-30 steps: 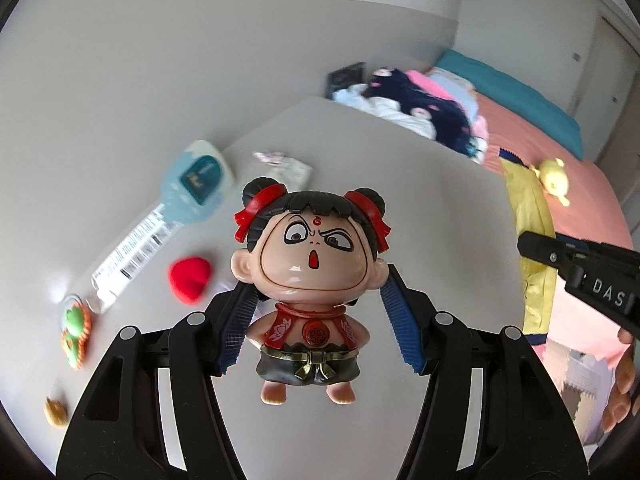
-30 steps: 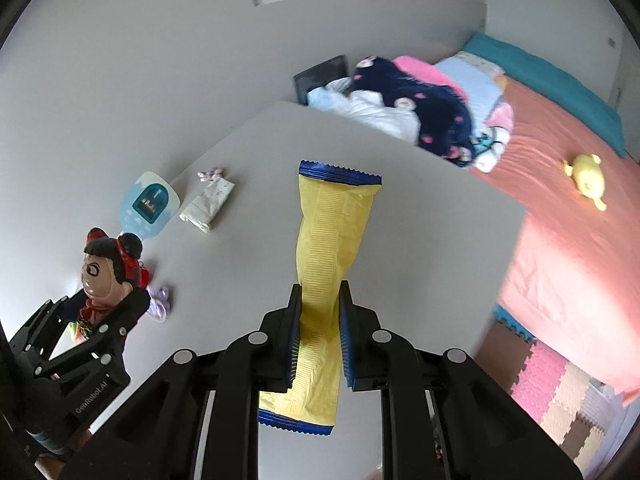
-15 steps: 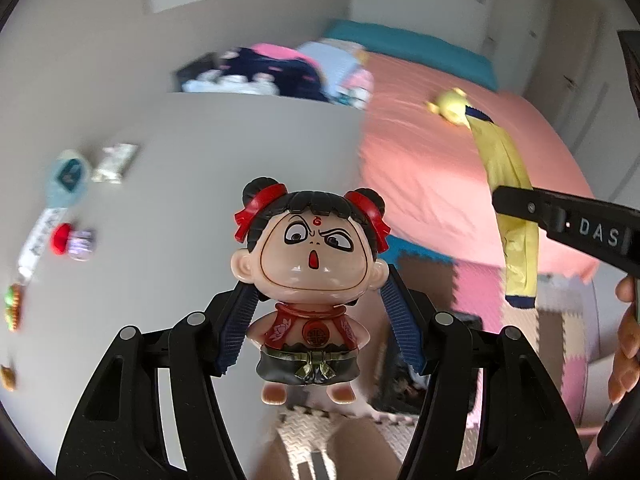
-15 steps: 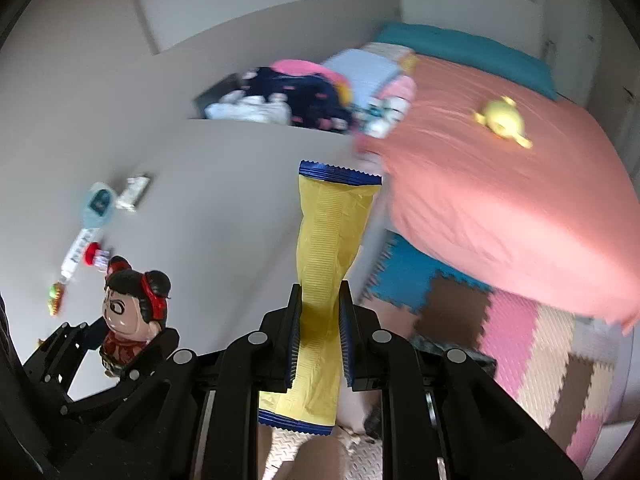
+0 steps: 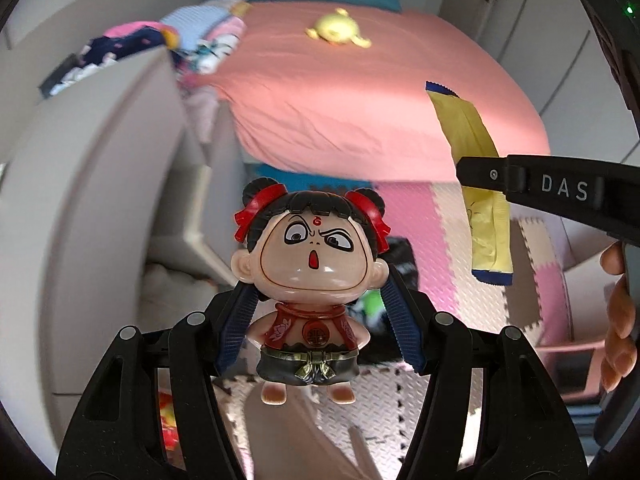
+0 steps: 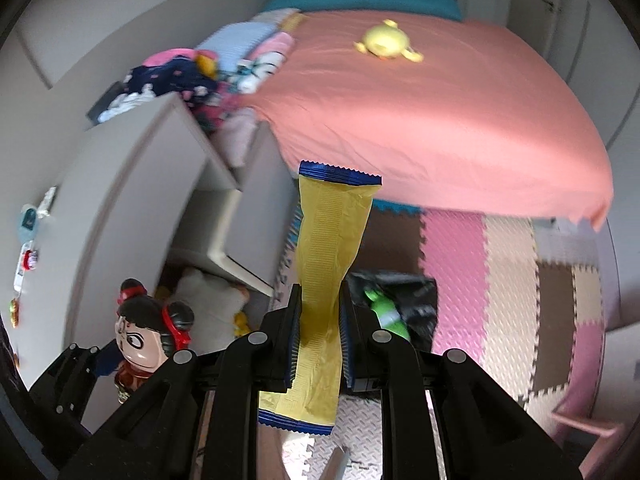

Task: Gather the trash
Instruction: 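Carry doll and yellow packet to the black bin and open both tools, then move both open tools back over the desk toward the remaining toys, then grasp the green seahorse teether with the left tool while the right tool grasps the red heart, then carry seahorse and red heart over the black bin and open both tools, then move both open tools back over the desk toward the orange plush and bow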

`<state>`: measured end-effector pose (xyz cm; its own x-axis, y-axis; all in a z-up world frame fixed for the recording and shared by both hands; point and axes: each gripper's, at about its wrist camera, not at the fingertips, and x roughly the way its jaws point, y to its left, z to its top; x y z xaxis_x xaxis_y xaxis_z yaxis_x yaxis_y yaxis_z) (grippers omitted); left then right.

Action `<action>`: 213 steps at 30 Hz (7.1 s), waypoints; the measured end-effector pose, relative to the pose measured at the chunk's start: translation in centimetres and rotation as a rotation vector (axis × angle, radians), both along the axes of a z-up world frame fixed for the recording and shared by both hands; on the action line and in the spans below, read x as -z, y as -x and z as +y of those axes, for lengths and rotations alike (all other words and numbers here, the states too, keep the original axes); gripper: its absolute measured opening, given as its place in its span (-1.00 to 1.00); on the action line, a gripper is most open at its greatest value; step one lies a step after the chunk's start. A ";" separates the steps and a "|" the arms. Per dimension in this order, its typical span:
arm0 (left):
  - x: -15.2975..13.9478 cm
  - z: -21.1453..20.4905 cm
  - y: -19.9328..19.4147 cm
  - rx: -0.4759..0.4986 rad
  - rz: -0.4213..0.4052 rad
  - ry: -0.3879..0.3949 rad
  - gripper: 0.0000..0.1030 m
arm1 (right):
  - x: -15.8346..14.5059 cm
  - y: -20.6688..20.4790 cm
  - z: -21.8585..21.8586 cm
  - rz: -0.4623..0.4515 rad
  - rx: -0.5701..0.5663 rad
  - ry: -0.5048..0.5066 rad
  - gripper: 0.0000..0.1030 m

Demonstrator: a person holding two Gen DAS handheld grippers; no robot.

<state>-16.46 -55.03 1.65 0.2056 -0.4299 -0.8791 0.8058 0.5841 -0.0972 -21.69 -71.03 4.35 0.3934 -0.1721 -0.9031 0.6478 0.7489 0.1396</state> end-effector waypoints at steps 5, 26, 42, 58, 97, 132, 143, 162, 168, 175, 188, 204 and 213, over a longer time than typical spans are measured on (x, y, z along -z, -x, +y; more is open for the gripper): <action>2.1 -2.2 2.3 0.049 0.031 -0.036 0.18 | 2.8 1.8 -1.8 0.034 0.034 -0.039 -0.64; 3.0 -3.9 2.9 0.046 -0.008 -0.063 0.88 | 6.7 2.4 -4.2 0.116 0.103 -0.059 0.96; 0.5 1.5 -1.8 -0.044 -0.023 -0.012 0.88 | 2.5 -3.2 0.5 0.049 -0.011 -0.018 0.96; -5.8 18.6 -14.2 -0.390 -0.118 0.066 0.88 | -4.1 -18.8 14.7 -0.099 -0.354 -0.032 0.96; -2.7 54.3 -33.3 -1.027 -0.066 -0.011 0.88 | -1.5 -45.3 50.5 0.029 -0.943 -0.012 0.59; -4.6 51.9 -31.7 -0.934 -0.128 0.005 0.20 | -3.6 -43.8 47.8 -0.030 -0.914 0.009 -0.09; -6.9 42.4 -26.4 -0.793 -0.149 0.056 0.20 | -6.5 -36.9 39.1 -0.101 -0.806 0.013 -0.09; -5.7 17.7 -13.5 -0.347 -0.117 0.083 0.20 | -5.2 -18.2 16.7 -0.154 -0.440 0.008 -0.09; -3.7 10.2 -8.9 -0.199 -0.076 0.063 0.20 | -3.0 -11.3 9.4 -0.129 -0.300 0.002 -0.09; -1.1 3.5 -4.4 -0.052 -0.036 0.014 0.20 | 0.7 -4.9 2.7 -0.062 -0.152 -0.020 -0.09; 3.3 -4.1 1.7 0.130 -0.030 -0.106 0.88 | 6.9 0.8 -5.2 0.071 0.047 -0.118 0.97; 3.8 -3.4 1.1 0.102 -0.014 -0.107 0.88 | 7.9 1.3 -5.9 0.081 0.113 -0.082 0.95; 2.1 -1.1 -0.8 0.060 -0.013 -0.067 0.88 | 5.0 -1.4 -3.4 0.023 0.060 -0.073 0.95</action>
<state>-15.65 -56.12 -0.44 0.1930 -0.3824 -0.9036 0.8407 0.5393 -0.0487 -20.34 -74.39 -0.69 0.3638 -0.1277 -0.9227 0.6946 0.6971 0.1775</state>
